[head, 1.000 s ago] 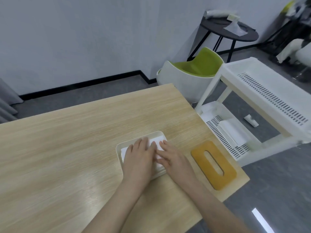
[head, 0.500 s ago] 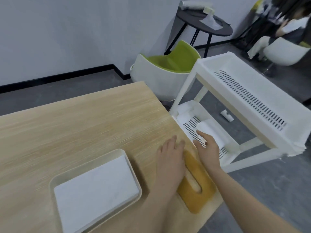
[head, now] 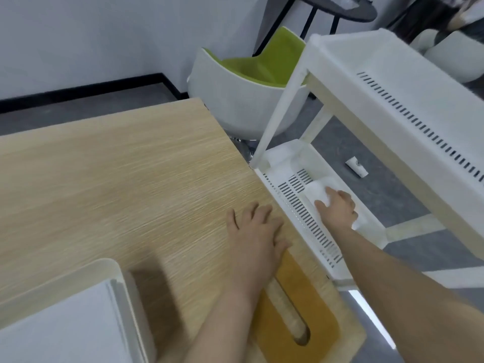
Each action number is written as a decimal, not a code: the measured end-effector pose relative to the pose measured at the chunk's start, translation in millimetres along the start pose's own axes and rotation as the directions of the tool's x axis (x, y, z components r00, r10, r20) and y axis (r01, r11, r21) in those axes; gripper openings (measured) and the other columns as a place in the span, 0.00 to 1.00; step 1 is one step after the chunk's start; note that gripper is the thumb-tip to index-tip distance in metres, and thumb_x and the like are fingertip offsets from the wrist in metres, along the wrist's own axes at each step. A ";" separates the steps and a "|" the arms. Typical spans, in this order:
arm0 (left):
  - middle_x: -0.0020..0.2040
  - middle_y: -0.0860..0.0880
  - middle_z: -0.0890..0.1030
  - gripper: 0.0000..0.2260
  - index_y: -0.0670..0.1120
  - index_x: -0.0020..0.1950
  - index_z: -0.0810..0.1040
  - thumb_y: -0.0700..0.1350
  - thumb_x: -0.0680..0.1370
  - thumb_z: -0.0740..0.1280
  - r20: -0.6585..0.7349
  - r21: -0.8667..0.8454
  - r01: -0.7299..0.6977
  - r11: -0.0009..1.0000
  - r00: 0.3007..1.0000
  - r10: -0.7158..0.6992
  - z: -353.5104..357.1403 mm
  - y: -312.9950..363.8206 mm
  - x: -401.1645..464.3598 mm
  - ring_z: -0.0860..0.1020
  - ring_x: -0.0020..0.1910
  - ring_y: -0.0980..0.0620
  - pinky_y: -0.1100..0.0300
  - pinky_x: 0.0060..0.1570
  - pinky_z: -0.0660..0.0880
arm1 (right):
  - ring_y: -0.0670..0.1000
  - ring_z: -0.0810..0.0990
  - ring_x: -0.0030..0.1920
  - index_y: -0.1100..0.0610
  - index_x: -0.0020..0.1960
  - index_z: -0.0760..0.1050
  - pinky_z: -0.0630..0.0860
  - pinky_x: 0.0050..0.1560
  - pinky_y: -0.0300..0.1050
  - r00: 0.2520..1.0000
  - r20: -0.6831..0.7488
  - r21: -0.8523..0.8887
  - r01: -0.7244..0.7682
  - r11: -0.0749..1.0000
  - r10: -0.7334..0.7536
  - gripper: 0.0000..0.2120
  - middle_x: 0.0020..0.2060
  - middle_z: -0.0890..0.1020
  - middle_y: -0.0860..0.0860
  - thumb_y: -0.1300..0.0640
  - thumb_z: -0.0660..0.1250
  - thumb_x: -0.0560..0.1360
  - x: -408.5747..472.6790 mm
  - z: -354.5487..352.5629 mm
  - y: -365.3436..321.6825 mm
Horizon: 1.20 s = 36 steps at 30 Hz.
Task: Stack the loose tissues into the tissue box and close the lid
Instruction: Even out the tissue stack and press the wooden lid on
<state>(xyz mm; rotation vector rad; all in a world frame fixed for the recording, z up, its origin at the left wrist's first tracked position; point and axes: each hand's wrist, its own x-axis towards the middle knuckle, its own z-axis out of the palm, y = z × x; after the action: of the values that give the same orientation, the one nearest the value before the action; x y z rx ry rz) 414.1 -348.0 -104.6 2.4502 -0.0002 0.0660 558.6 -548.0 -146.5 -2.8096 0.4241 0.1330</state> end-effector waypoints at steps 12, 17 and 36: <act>0.72 0.57 0.71 0.18 0.60 0.63 0.78 0.61 0.74 0.69 -0.031 -0.043 0.003 0.999 1.000 -0.004 6.9 -6.5 1.7 0.59 0.76 0.51 0.45 0.71 0.34 | 0.60 0.69 0.63 0.57 0.63 0.75 0.64 0.61 0.57 0.986 -0.166 0.030 0.030 0.999 -0.025 0.16 0.61 0.73 0.58 0.52 0.64 0.78 5.7 11.4 7.8; 0.73 0.58 0.69 0.19 0.60 0.65 0.77 0.61 0.75 0.67 -0.027 -0.031 0.004 1.000 1.000 -0.004 4.6 -5.4 1.7 0.56 0.77 0.52 0.46 0.70 0.31 | 0.63 0.73 0.60 0.62 0.63 0.76 0.70 0.57 0.57 0.974 -0.220 0.035 0.065 0.997 -0.056 0.16 0.60 0.77 0.61 0.68 0.60 0.77 3.3 11.8 10.2; 0.75 0.58 0.65 0.21 0.60 0.69 0.74 0.61 0.77 0.65 -0.013 -0.042 -0.012 0.999 1.000 0.012 1.7 -6.2 -0.9 0.53 0.78 0.53 0.46 0.70 0.30 | 0.60 0.70 0.65 0.59 0.67 0.73 0.70 0.54 0.55 0.993 -0.081 -0.104 0.073 0.992 -0.082 0.20 0.63 0.74 0.59 0.49 0.60 0.81 -3.6 6.2 7.6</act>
<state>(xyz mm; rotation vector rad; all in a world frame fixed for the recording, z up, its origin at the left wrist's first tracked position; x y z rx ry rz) 413.3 -344.3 -109.8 2.4079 -0.0106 0.0860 552.5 -552.1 -154.0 -2.9343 0.3355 0.0190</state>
